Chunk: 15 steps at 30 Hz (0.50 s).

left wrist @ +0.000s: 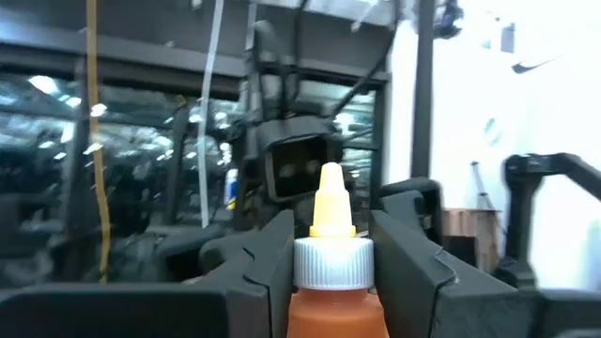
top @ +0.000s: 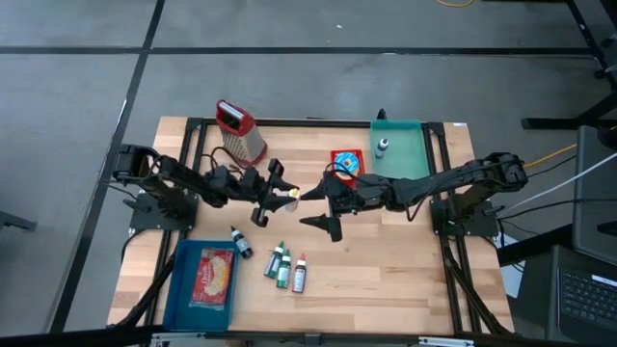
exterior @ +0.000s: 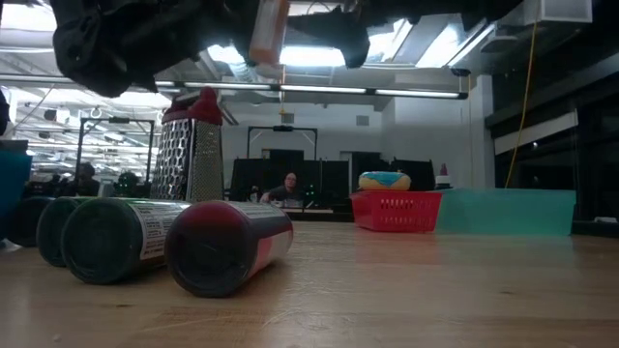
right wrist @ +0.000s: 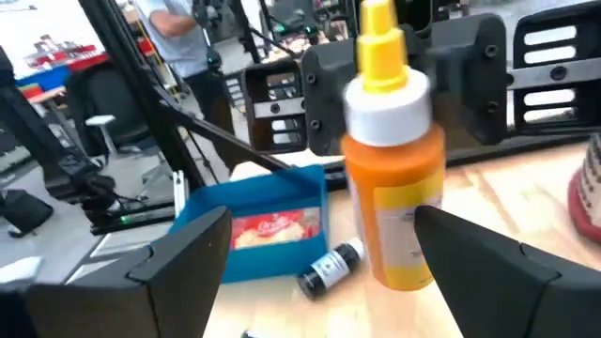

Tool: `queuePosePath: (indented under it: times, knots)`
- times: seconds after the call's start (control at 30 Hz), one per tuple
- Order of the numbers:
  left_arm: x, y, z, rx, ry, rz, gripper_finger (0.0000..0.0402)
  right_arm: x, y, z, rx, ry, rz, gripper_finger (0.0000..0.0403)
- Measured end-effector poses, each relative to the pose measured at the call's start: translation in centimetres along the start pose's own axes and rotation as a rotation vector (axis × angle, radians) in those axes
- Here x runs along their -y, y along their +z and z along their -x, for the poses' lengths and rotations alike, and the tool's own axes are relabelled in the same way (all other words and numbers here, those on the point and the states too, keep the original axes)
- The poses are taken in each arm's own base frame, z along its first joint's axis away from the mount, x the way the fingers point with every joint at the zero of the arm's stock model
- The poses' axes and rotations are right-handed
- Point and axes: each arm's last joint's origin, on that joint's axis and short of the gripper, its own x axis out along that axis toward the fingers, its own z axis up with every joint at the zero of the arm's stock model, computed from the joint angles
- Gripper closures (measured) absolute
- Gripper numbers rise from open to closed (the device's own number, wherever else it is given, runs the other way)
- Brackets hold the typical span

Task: Pick & Place Food Item
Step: Put the yellow food coloring bottle into the green bin

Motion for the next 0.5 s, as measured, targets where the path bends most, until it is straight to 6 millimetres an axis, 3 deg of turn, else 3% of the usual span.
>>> queuePosePath:
  times: [0.3, 0.5]
  knots:
    - [0.4, 1.2, -2.3, 0.034, -0.127, -0.013, 0.0292, -0.4, 0.1, 0.0, 0.031, -0.025, 0.051, 0.0062]
    - [0.9, 0.6, -2.7, -0.025, -0.162, -0.026, 0.0292, -0.9, -0.2, 0.0, 0.038, -0.116, 0.14, 0.0062]
